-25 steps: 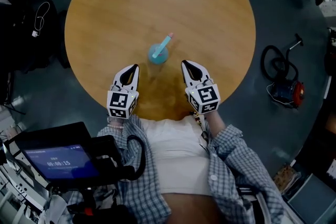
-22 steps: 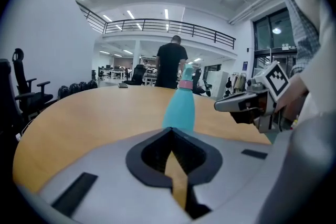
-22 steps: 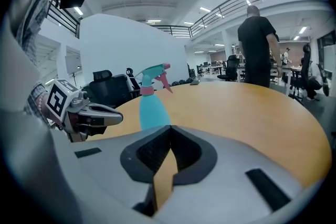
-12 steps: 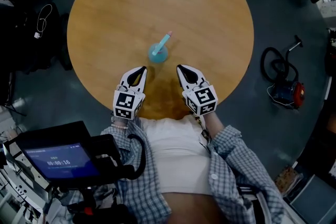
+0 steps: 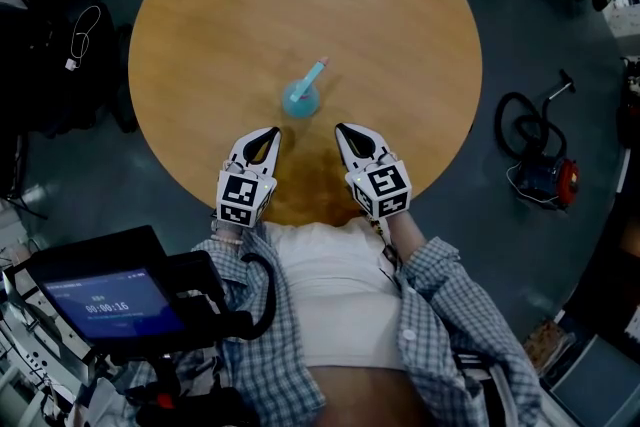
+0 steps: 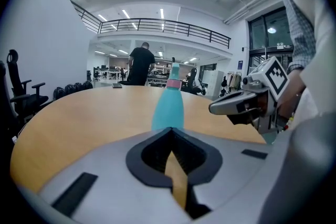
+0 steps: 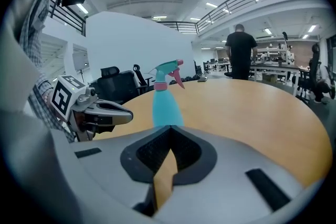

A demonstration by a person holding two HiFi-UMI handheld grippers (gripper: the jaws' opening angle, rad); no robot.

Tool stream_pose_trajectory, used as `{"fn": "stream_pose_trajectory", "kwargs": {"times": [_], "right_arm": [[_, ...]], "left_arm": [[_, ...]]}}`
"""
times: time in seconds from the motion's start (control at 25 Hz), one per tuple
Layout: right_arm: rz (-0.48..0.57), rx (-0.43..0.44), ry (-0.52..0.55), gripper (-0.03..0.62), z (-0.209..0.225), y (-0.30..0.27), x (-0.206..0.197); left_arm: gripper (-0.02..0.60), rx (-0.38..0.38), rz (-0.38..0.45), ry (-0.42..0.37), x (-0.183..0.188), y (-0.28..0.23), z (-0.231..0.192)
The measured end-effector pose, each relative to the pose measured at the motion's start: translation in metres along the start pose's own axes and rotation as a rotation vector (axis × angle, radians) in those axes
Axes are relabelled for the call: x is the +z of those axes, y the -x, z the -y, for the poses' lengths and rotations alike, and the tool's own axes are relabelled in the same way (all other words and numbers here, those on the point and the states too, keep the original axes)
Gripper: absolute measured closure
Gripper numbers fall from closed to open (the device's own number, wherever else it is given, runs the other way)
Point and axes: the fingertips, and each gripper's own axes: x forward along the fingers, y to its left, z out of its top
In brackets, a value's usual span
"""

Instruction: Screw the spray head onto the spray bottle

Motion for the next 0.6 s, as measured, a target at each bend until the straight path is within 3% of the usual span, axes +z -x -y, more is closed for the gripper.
{"fn": "stream_pose_trajectory", "kwargs": {"times": [0.6], "right_arm": [[-0.041, -0.014, -0.016, 0.6, 0.0047, -0.0008, -0.0057]], "left_arm": [[0.575, -0.008, -0.006, -0.006, 0.0038, -0.0032, 0.0025]]}}
